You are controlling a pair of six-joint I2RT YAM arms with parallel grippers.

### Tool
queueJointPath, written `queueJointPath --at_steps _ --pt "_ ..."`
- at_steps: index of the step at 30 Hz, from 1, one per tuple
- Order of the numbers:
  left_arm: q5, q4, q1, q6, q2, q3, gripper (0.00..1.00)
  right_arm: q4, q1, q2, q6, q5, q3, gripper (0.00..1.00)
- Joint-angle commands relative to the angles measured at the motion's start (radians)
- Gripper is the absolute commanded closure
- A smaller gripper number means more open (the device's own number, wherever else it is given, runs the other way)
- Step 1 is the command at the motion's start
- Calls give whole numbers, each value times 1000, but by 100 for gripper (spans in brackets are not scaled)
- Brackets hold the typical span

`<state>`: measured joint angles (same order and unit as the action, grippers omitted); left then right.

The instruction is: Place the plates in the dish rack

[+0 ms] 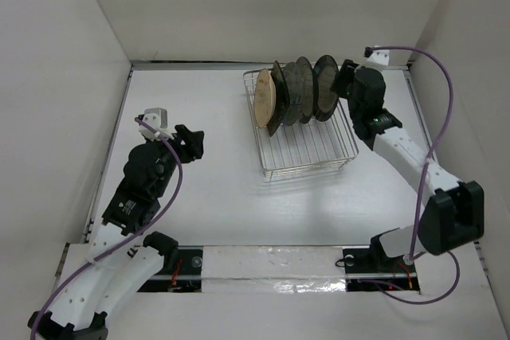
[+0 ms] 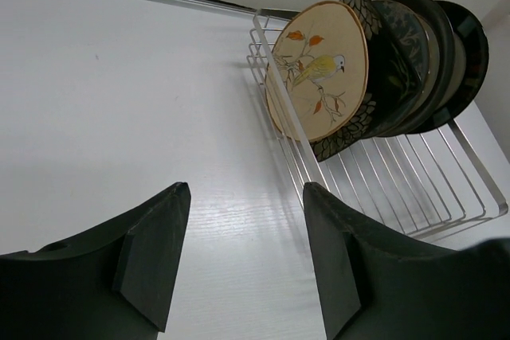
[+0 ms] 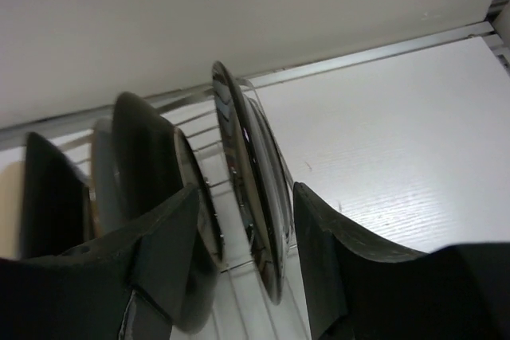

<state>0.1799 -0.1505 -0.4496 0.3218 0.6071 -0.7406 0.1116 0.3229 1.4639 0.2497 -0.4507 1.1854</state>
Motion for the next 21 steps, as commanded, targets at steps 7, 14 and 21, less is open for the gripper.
queueJointPath --at_steps 7,14,21 --pt "-69 42 5 -18 31 -25 38 203 -85 -509 246 142 -410 42" --pt "-54 46 5 -27 40 -20 38 215 -163 -683 301 224 -593 43" --pt "-13 40 5 -26 46 -12 40 210 -191 -637 315 336 -604 44"
